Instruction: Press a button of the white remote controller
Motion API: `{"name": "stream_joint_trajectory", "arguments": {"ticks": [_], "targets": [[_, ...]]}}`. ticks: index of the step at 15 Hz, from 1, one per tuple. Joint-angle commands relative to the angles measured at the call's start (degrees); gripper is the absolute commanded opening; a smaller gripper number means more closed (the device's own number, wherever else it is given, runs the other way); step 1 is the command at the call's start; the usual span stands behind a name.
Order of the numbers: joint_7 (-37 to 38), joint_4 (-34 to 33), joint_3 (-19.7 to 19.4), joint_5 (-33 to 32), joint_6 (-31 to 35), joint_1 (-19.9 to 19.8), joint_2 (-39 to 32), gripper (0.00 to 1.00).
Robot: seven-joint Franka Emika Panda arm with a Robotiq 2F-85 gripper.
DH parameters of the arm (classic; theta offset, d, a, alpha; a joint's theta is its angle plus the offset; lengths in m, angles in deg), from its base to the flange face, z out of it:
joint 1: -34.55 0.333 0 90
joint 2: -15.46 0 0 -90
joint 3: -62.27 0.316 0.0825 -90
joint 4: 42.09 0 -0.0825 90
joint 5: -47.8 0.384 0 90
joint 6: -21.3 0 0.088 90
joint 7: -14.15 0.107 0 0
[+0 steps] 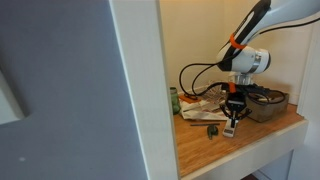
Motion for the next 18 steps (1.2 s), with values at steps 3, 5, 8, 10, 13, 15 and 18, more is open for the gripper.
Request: {"name": "stream_joint_trajectory", "arguments": {"ticks": [3,5,8,10,13,15,18], "targets": [[0.93,-4.2,0.45,1.15,-1.61,-0.12,-3.14,0.0],[0.94,-5.03,0.46,1.1,-1.58,-0.13,-3.88,0.0],[0.88,-5.78,0.49,0.98,-1.62,-0.11,-4.71,0.0],[0.73,-6.39,0.57,1.0,-1.76,-0.18,-5.31,0.0],[0.53,-7.09,0.65,1.05,-1.86,-0.31,-6.0,0.0],[0.51,-7.58,0.59,0.91,-2.02,-0.27,-6.36,0.0],[0.6,-8.34,0.45,0.73,-2.59,-0.33,-7.02,0.0]]}}
